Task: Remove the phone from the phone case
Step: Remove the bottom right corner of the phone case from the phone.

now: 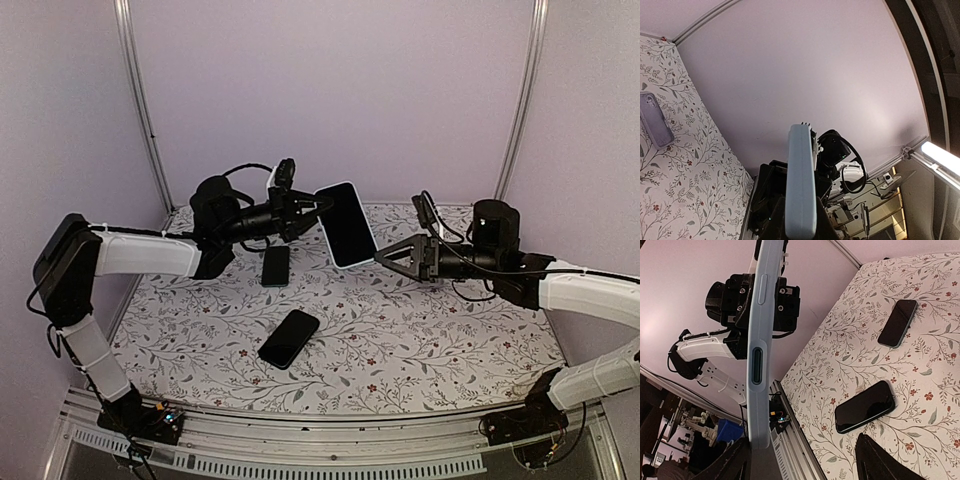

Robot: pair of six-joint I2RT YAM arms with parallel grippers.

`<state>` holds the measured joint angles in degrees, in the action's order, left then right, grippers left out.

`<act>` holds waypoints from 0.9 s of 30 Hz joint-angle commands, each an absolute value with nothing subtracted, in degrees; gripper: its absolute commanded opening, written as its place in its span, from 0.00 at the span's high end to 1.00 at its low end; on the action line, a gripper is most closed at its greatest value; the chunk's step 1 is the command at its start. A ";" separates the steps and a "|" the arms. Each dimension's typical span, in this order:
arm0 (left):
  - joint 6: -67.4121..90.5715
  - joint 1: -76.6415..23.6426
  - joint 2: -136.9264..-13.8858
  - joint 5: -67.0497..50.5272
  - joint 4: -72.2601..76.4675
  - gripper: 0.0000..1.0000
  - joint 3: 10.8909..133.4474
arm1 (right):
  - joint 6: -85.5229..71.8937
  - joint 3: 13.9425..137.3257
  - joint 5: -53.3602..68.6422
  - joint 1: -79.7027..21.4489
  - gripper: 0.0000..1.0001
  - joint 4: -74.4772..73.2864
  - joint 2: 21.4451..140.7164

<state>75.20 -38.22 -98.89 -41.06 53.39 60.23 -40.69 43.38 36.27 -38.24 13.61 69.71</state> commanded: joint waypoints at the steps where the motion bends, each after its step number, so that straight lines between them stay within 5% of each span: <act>1: 76.85 -37.66 -96.63 -40.93 59.75 1.00 60.23 | -39.97 42.72 32.82 -38.10 0.27 11.75 68.76; 27: 81.79 -38.23 -96.29 -40.98 76.69 1.00 58.48 | -41.68 41.10 31.26 -37.47 0.27 10.72 72.55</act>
